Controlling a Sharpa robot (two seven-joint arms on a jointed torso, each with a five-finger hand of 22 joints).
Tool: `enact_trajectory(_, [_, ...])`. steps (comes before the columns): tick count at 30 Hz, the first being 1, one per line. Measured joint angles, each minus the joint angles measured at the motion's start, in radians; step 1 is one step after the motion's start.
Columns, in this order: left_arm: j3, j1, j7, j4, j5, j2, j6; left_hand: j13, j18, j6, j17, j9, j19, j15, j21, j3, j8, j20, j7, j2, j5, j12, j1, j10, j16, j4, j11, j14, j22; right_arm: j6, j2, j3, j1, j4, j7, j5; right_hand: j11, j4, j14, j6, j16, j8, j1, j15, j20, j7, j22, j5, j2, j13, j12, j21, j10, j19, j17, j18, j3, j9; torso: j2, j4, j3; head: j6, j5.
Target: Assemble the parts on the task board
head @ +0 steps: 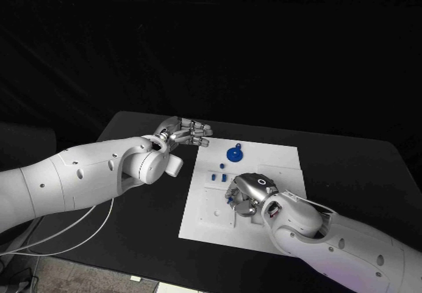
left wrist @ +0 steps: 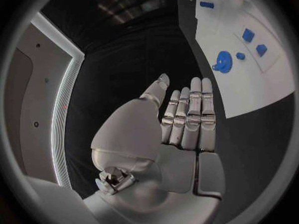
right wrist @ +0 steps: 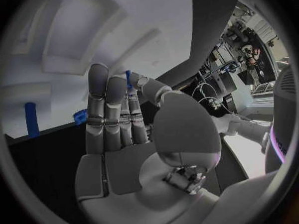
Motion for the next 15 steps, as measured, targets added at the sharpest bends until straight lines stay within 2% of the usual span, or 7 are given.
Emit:
enact_trajectory(9, [0.0, 0.0, -0.001, 0.0, -0.001, 0.001, 0.0, 0.0, 0.0, 0.0, 0.0, 0.0, 0.0, 0.0, 0.0, 0.0, 0.0, 0.0, 0.0, 0.0, 0.0, 0.0, 0.0, 0.0, 0.0, 0.0, 0.0, 0.0, 0.0, -0.001, 0.005, -0.005, 0.0, -0.004, -0.004, -0.006, 0.0, -0.001, 0.0, 0.0, 0.0, -0.001, 0.0, 0.0, 0.0, 0.0, 0.005, 0.0, 0.0, 0.0, 0.0, -0.004, 0.0, 0.0, -0.001, 0.0, 0.002, 0.0, 0.0, 0.0008, 0.0002, -0.002, 0.001])
enact_trajectory(15, [0.0, 0.0, -0.001, 0.0, -0.002, 0.001, 0.0, 0.0, 0.0, 0.0, 0.0, 0.0, 0.0, 0.0, 0.0, 0.0, 0.0, 0.0, 0.0, 0.0, 0.0, 0.0, 0.0, 0.0, 0.0, 0.0, 0.0, 0.0, 0.0, 0.001, 0.009, -0.016, 0.002, -0.006, -0.01, -0.018, 0.0, 0.0, 0.0, 0.0, 0.0, -0.002, 0.0, 0.0, 0.0, 0.0, 0.012, -0.008, 0.0, 0.0, -0.001, -0.008, 0.0, 0.0, -0.004, 0.0, 0.008, 0.0, 0.0, 0.0006, 0.0004, -0.002, 0.002])
